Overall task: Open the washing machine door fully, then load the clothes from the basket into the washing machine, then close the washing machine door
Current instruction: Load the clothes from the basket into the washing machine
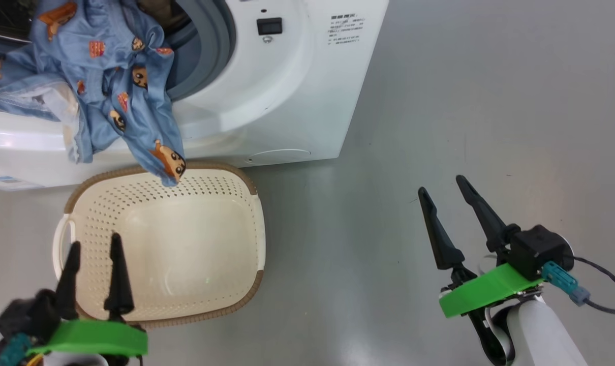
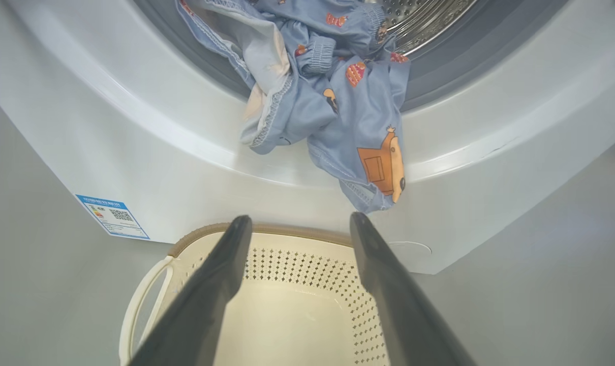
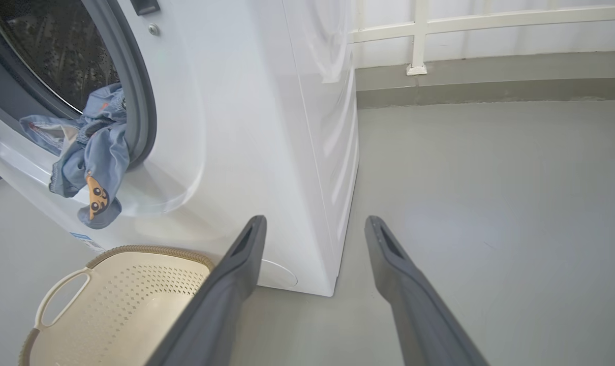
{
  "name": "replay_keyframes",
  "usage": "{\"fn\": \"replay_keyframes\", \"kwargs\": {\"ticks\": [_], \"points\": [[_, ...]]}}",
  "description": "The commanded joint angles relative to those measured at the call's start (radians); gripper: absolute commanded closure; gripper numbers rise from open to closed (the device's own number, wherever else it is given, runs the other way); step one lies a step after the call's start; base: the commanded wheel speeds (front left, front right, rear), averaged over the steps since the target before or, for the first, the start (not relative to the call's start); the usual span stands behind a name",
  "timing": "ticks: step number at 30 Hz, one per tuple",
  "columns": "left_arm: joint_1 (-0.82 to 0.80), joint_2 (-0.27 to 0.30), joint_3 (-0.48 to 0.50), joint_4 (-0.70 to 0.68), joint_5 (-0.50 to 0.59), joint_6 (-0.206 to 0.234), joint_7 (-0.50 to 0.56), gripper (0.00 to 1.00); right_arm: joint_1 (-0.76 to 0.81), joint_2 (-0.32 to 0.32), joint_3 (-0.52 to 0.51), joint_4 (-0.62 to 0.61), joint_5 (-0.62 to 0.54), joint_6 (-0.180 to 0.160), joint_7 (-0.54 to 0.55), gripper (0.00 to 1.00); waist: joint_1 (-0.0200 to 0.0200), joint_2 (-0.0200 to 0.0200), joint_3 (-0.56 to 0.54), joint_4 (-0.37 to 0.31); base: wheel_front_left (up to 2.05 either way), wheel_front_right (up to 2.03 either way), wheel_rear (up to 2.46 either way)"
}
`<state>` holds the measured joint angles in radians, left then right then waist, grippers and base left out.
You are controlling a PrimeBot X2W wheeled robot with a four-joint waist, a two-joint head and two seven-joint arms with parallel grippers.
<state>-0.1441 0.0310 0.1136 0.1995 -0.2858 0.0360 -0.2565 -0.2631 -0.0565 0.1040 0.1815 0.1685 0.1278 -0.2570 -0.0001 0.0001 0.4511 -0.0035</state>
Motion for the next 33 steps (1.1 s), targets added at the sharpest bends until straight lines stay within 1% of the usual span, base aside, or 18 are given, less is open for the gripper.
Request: {"fn": "replay_keyframes", "kwargs": {"ticks": [1, 6, 12, 27, 33], "points": [[0.036, 0.020, 0.015, -0.055, -0.013, 0.021, -0.005, 0.00, 0.027, 0.006, 0.014, -0.026, -0.009, 0.003, -0.005, 0.00, 0.0001, -0.0001, -0.003, 0.002, 0.00, 0.00, 0.00], [0.086, 0.019, -0.016, -0.131, -0.030, 0.069, -0.003, 0.00, 0.043, 0.006, -0.003, -0.028, -0.013, 0.003, -0.005, 0.00, 0.0001, -0.0001, -0.008, 0.013, 0.00, 0.00, 0.00], [0.107, 0.019, -0.033, -0.172, -0.033, 0.092, 0.008, 0.00, 0.046, 0.006, -0.004, -0.025, -0.011, 0.003, -0.005, 0.00, 0.0001, -0.0001, -0.011, 0.015, 0.00, 0.00, 0.00], [0.111, 0.026, -0.032, -0.190, -0.042, 0.107, 0.011, 0.00, 0.060, 0.006, -0.010, -0.004, -0.003, 0.003, -0.005, 0.00, 0.0001, -0.0001, -0.011, 0.010, 0.00, 0.00, 0.00], [0.051, 0.048, -0.025, -0.189, -0.047, 0.099, 0.009, 0.00, 0.054, 0.006, -0.010, -0.007, 0.000, 0.003, -0.005, 0.00, 0.0001, -0.0001, 0.012, -0.002, 0.00, 0.00, 0.00]]}}
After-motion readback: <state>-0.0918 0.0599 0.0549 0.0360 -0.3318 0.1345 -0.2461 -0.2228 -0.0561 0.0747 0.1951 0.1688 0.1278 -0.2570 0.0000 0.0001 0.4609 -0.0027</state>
